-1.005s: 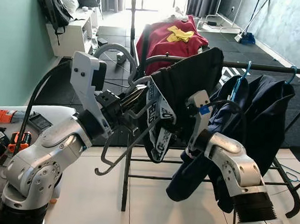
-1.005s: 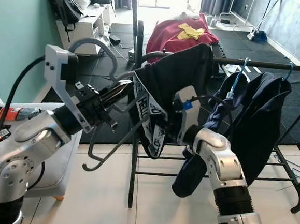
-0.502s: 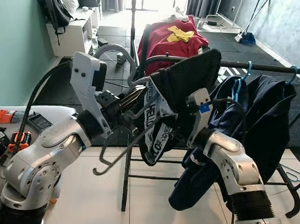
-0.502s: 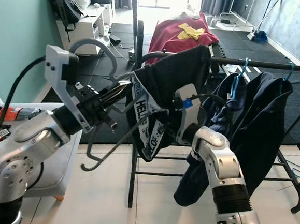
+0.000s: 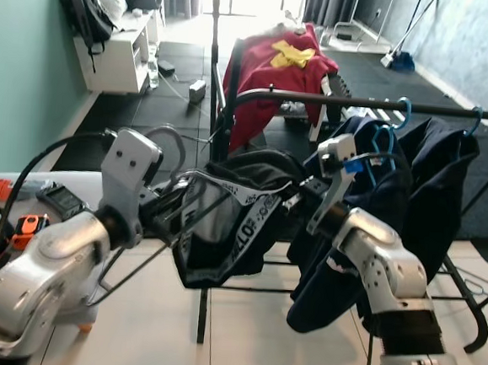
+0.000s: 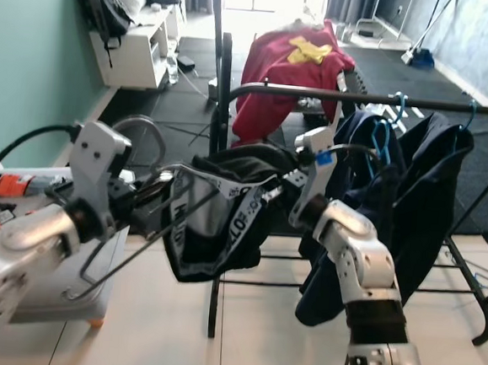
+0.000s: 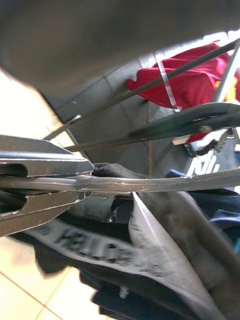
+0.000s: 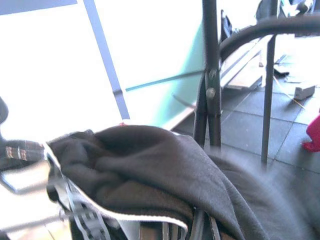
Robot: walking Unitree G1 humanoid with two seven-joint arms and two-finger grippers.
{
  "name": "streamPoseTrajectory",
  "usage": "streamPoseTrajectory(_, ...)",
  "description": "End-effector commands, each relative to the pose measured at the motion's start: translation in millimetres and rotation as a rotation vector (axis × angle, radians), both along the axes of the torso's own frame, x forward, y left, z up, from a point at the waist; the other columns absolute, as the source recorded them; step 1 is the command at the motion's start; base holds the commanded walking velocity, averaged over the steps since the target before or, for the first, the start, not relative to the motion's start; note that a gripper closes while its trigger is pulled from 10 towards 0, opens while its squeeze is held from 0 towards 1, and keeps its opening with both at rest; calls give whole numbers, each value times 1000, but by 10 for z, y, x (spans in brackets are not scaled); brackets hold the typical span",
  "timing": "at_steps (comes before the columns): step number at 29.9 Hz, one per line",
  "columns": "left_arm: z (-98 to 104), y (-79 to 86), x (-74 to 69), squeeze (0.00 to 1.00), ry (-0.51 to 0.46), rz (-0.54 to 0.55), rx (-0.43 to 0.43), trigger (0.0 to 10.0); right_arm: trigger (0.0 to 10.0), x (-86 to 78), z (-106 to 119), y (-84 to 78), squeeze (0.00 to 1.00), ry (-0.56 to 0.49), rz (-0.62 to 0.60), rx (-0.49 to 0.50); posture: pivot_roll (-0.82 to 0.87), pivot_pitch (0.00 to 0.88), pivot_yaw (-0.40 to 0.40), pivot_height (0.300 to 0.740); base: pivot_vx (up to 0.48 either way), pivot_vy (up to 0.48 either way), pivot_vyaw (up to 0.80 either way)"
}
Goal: Hang hanger
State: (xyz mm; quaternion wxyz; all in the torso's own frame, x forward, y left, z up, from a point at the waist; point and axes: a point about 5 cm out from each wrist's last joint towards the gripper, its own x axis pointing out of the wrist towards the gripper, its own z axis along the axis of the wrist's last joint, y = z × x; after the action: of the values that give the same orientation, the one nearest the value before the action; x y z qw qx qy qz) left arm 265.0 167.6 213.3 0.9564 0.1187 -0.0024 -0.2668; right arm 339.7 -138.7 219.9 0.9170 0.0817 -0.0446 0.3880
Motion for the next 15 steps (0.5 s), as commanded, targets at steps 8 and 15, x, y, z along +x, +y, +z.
streamPoseTrajectory(8,-69,-38,-286,0,74,-240,58,10000,0,67,-42,-82,0,42,-86,-10,-62,55,-4,740,0,0,0)
streamPoseTrajectory(15,36,-33,-653,0,91,-533,-115,10000,0,45,-665,-206,0,312,-165,-307,-63,58,-2,740,0,0,0)
